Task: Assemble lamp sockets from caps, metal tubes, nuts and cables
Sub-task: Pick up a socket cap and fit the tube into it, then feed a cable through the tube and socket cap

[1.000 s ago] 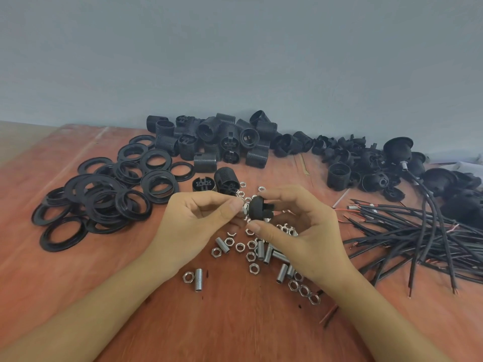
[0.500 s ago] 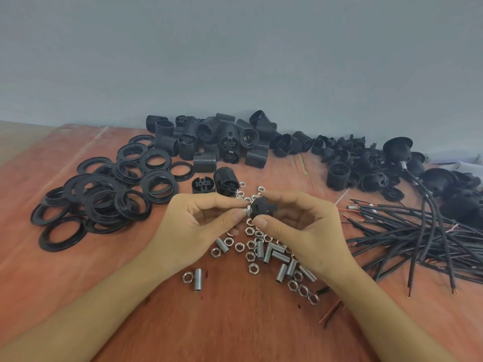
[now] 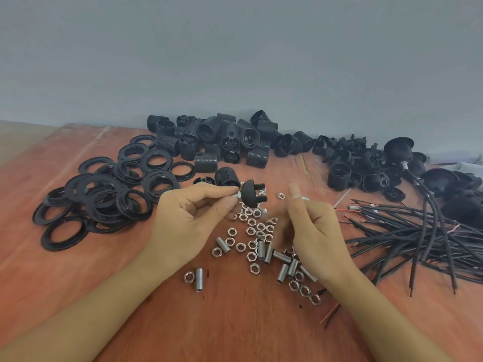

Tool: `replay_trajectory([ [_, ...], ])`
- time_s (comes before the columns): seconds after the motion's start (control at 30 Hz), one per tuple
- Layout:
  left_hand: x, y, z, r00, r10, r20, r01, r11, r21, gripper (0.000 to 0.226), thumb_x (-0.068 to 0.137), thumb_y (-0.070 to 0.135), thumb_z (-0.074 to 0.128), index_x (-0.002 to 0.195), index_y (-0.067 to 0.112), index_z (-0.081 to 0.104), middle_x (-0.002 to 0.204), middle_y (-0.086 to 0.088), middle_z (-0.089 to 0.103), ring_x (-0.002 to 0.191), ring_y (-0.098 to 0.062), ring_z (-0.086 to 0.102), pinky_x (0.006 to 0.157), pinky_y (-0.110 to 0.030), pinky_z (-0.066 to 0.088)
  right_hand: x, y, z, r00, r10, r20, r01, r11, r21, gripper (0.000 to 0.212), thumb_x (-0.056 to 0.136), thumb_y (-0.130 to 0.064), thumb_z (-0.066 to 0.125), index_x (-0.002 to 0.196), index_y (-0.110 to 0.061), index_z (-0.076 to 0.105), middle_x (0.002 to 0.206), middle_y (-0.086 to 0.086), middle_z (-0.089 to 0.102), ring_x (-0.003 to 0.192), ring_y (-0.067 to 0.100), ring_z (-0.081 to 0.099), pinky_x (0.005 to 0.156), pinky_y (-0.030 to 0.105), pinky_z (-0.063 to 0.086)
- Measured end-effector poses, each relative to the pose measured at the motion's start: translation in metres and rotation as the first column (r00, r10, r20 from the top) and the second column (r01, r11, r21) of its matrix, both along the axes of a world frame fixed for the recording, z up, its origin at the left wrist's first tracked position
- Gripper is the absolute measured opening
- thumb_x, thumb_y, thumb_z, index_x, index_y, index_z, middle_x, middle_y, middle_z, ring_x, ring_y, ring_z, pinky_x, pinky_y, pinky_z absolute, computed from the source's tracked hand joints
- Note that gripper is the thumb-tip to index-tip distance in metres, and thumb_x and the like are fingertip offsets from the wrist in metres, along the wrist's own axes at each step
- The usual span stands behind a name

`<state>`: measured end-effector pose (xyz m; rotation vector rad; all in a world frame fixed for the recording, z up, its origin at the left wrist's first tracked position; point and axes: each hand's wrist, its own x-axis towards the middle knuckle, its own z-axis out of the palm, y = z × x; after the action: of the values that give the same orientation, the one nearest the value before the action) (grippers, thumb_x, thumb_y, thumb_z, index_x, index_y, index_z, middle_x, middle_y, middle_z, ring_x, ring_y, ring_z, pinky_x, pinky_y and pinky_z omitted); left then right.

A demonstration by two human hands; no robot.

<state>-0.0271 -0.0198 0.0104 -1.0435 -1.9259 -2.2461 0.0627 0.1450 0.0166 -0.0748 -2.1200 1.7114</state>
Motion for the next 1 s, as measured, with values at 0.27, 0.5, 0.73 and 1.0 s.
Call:
replay_trajectory([
  [0.27,-0.003,-0.001,-0.001,1.000,-0.015,0.006,0.015,1.000,0.004,0.023,0.077,0.007,0.067,0.100,0.009,0.071,0.084,-0.008,0.076,0.071,-0.018,0.073,0.069,-0.022,0.058,0.000,0.002,0.002,0.999,0.021,0.033,-0.023,0.998,0.059,0.067,0.094,-0.059,0.048,0.042,-0.018,0.058,0.036,0.005,0.037,0.034,0.011,0.034,0.045,0.026,0.042],
  [0.5,-0.002,0.000,0.000,0.999,-0.041,-0.013,0.041,0.999,0.001,0.024,0.078,0.006,0.067,0.101,0.007,0.071,0.086,-0.009,0.075,0.071,-0.016,0.072,0.068,-0.020,0.057,0.001,0.000,0.003,0.995,0.102,-0.013,-0.100,0.992,0.078,0.019,0.080,-0.038,0.069,0.072,-0.021,0.069,0.047,-0.005,0.053,0.043,0.005,0.046,0.048,0.016,0.037],
  [0.73,-0.002,-0.002,-0.002,0.996,-0.087,-0.025,0.085,0.995,-0.058,0.017,0.079,0.010,0.068,0.095,0.012,0.073,0.085,-0.002,0.076,0.075,-0.018,0.073,0.070,-0.021,0.057,0.000,0.006,-0.002,0.994,0.050,-0.099,-0.039,0.993,0.115,0.052,0.074,-0.021,0.082,0.120,-0.028,0.060,0.105,-0.011,0.068,0.085,0.010,0.067,0.057,0.025,0.051],
  [1.0,0.004,-0.003,-0.001,0.972,-0.126,-0.199,0.095,0.983,-0.157,0.014,0.085,0.017,0.071,0.097,0.012,0.075,0.085,-0.002,0.072,0.073,-0.019,0.071,0.068,-0.028,0.058,0.001,0.000,0.002,1.000,0.004,-0.030,-0.004,1.000,-0.017,0.028,0.076,-0.054,0.070,0.087,-0.029,0.073,0.059,0.012,0.065,0.047,0.035,0.058,0.042,0.029,0.048],
])
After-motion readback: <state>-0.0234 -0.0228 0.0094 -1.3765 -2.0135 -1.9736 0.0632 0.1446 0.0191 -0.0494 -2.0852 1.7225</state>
